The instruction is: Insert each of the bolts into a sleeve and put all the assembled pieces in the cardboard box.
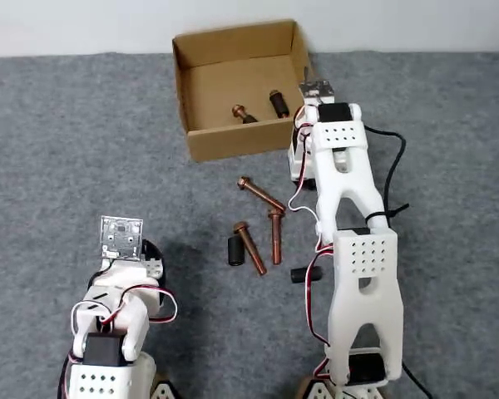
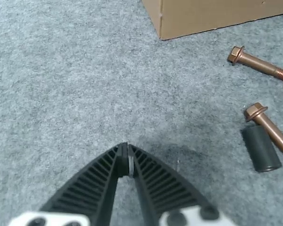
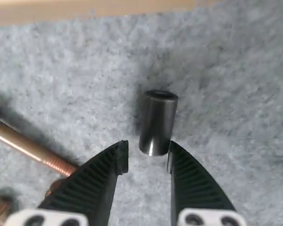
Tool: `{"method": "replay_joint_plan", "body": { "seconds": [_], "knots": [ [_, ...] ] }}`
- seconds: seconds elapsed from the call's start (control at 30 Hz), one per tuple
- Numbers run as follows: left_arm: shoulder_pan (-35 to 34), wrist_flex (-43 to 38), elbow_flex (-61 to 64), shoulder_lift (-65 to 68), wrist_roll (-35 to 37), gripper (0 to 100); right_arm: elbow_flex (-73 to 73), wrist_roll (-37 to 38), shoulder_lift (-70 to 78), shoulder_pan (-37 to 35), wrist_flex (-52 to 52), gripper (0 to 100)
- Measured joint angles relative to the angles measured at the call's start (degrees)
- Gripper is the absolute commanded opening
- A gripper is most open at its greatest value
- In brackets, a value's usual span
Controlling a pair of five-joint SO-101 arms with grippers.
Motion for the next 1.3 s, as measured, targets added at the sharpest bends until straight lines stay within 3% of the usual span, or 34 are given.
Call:
{"method": "replay_joint_plan", "body": {
  "seconds": [0.43,0.6,0.87,1.0,1.13,1.3],
  "knots": [
    [0.0,0.0,0.0,0.0,0.0,0,-0.1,0.0,2.1,0.3,-5.3,12.8],
    [0.0,0.0,0.0,0.0,0.0,0,-0.5,0.1,4.4,0.5,-5.4,0.2],
    [0.0,0.0,0.0,0.0,0.0,0,-1.1,0.0,3.0,0.7,-1.8,0.8],
    [0.0,0.0,0.0,0.0,0.0,0,-1.1,-5.0,-1.6,0.4,3.6,0.8],
    [0.0,0.0,0.0,0.0,0.0,0,-1.0,-15.5,-5.9,0.1,9.1,0.8],
    [0.0,0.0,0.0,0.0,0.0,0,6.1,-22.7,-13.8,-0.1,9.2,0.8]
  ]
}}
